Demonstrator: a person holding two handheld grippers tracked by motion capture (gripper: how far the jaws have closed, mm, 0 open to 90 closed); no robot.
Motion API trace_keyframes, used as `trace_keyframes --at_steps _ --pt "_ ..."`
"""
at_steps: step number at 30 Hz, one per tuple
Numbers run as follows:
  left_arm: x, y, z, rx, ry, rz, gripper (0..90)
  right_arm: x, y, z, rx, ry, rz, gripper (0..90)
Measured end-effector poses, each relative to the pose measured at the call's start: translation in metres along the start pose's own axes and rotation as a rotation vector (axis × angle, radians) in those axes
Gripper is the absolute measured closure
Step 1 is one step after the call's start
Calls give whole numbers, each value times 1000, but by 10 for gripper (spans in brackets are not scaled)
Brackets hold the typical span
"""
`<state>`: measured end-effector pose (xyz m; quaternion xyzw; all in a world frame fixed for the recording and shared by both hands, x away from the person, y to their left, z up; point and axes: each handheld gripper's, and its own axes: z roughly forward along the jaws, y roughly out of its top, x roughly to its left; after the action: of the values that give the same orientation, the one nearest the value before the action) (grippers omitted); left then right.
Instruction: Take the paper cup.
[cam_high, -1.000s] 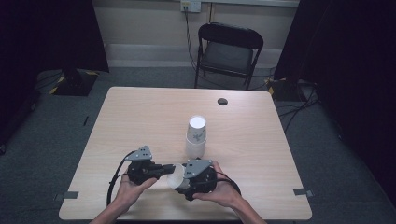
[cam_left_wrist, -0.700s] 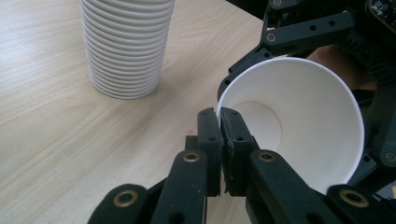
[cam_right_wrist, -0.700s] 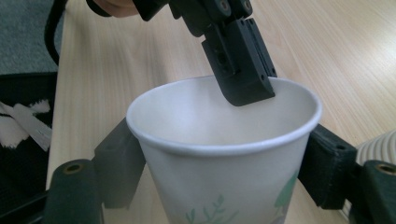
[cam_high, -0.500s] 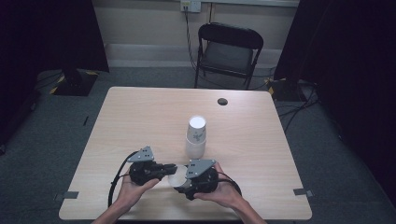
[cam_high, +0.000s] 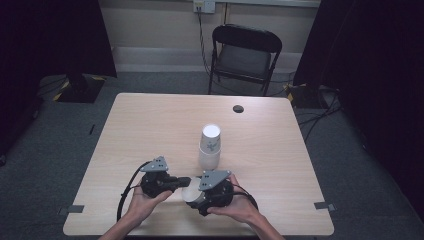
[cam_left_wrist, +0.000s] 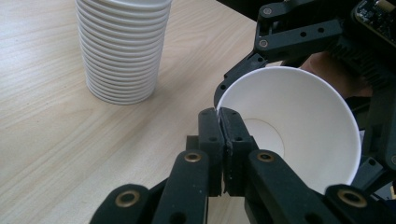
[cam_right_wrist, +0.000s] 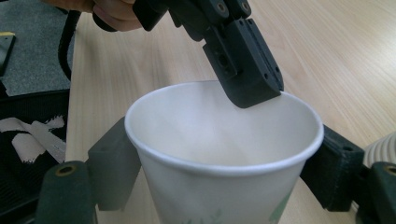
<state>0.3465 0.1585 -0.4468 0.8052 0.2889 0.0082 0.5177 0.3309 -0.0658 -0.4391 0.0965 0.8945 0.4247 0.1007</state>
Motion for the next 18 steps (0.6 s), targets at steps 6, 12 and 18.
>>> trace_keyframes --at_steps 6,12,18 --pt "0 0 0 1 0 -1 887 1 -1 0 9 -3 -2 246" --pt "-1 -2 -1 -8 7 5 863 0 -1 -2 7 6 4 289" --pt "0 -2 -7 -29 10 12 856 0 -1 -2 5 3 9 295"
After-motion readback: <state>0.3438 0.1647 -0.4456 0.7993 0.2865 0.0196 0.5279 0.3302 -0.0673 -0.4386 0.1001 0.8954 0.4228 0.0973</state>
